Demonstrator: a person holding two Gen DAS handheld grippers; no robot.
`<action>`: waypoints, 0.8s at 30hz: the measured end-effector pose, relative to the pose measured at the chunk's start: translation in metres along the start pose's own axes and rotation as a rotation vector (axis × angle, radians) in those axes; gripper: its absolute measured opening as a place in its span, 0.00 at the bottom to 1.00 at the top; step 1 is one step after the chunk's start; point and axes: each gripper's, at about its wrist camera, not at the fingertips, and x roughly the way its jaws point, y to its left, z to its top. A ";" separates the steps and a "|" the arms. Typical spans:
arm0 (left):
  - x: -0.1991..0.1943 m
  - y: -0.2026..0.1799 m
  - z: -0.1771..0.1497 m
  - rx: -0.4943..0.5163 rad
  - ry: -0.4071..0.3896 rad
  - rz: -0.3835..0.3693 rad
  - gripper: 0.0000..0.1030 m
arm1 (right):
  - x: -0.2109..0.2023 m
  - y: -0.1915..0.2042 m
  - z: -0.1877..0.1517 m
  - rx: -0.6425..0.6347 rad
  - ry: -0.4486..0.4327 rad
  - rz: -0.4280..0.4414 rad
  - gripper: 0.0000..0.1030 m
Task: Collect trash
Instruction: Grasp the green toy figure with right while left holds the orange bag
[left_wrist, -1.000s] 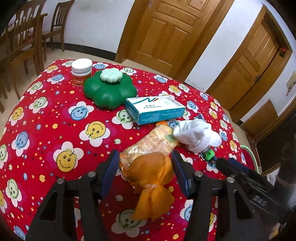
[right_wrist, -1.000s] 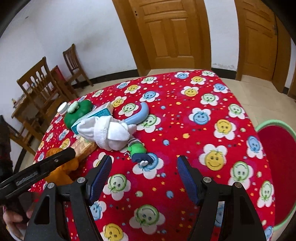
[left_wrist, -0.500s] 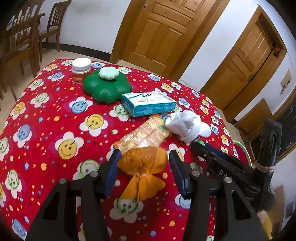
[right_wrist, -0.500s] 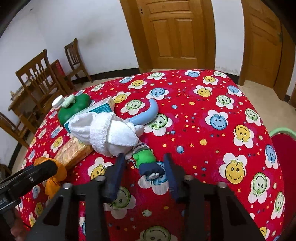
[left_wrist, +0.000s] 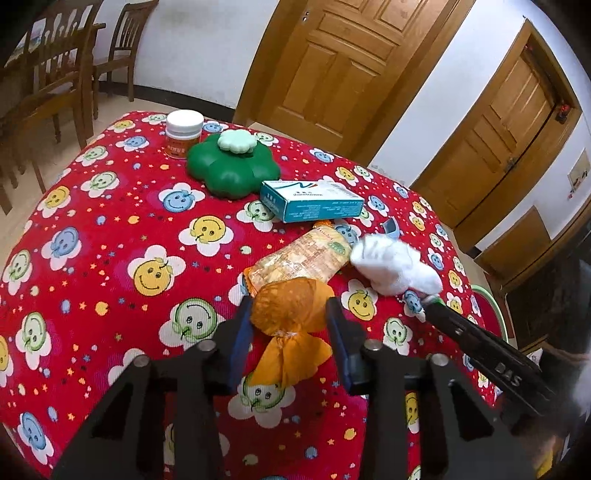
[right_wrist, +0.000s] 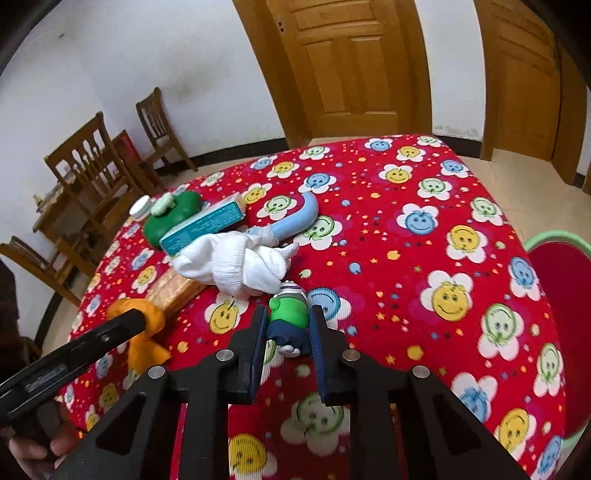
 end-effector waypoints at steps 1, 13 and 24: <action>-0.003 0.000 0.000 0.000 -0.004 -0.002 0.34 | -0.004 0.000 -0.001 0.002 -0.004 0.004 0.22; -0.034 -0.018 -0.012 0.018 -0.031 -0.041 0.18 | -0.060 -0.015 -0.020 0.057 -0.074 0.033 0.22; -0.061 -0.053 -0.021 0.065 -0.050 -0.096 0.18 | -0.107 -0.046 -0.033 0.145 -0.143 0.029 0.22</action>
